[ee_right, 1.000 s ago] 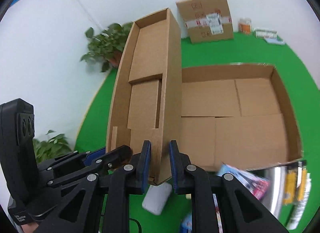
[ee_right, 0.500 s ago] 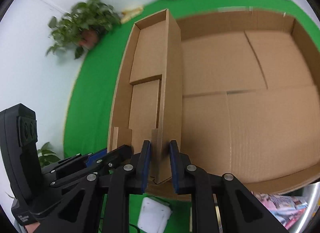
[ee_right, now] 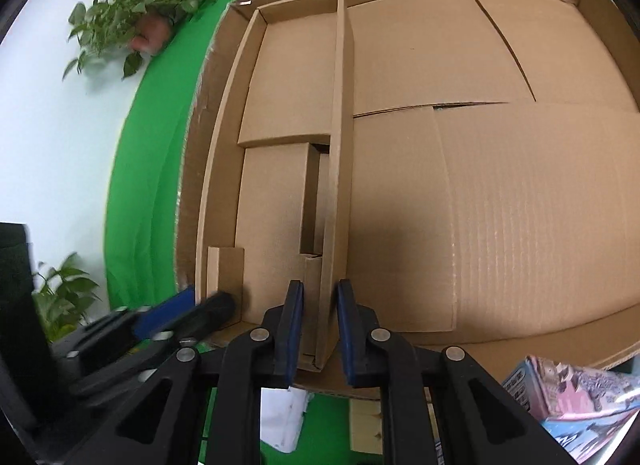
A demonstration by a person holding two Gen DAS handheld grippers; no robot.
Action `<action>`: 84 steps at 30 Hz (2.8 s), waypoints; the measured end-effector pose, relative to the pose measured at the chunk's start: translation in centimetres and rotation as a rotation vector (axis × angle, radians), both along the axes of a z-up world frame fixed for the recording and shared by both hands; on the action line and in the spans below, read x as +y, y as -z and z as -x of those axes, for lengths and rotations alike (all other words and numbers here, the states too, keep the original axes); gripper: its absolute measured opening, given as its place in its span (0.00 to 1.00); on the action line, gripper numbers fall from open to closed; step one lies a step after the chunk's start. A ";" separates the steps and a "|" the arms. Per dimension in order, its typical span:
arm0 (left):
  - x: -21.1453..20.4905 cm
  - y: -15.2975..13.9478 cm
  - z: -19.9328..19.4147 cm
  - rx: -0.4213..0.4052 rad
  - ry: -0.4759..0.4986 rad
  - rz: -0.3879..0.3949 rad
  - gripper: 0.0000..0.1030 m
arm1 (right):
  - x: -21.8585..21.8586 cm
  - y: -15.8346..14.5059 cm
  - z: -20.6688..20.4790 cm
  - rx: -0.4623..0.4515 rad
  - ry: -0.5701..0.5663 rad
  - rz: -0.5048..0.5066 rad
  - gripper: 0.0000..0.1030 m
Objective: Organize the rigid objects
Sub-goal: 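Lower the insert along the box wall and open both grippers, then grasp the blue-and-white board game box with both grippers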
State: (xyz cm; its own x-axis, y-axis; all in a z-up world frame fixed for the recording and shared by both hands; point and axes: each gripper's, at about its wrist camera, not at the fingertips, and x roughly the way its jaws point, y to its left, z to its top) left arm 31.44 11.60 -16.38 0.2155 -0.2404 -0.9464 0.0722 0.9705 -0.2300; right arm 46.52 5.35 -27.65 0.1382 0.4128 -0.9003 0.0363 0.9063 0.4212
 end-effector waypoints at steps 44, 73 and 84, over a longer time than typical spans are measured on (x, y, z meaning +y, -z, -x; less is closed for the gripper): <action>0.1 2.5 -6.2 0.009 0.041 -0.254 0.12 | -14.5 -10.8 23.0 -0.289 0.234 0.128 0.99; -13.0 1.9 8.3 0.055 0.443 0.178 0.74 | -13.0 -1.1 21.0 -0.191 0.089 0.042 1.00; -14.6 3.1 11.6 0.141 0.371 0.032 0.66 | -11.4 -0.8 22.7 -0.262 0.026 0.114 0.98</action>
State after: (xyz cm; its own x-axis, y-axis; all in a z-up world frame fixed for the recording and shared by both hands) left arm 19.87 -2.98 -19.47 -0.0229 -0.3073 -0.9513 0.3825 0.8765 -0.2923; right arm 23.83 -6.01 -26.90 0.3811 0.3044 -0.8730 -0.0364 0.9485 0.3148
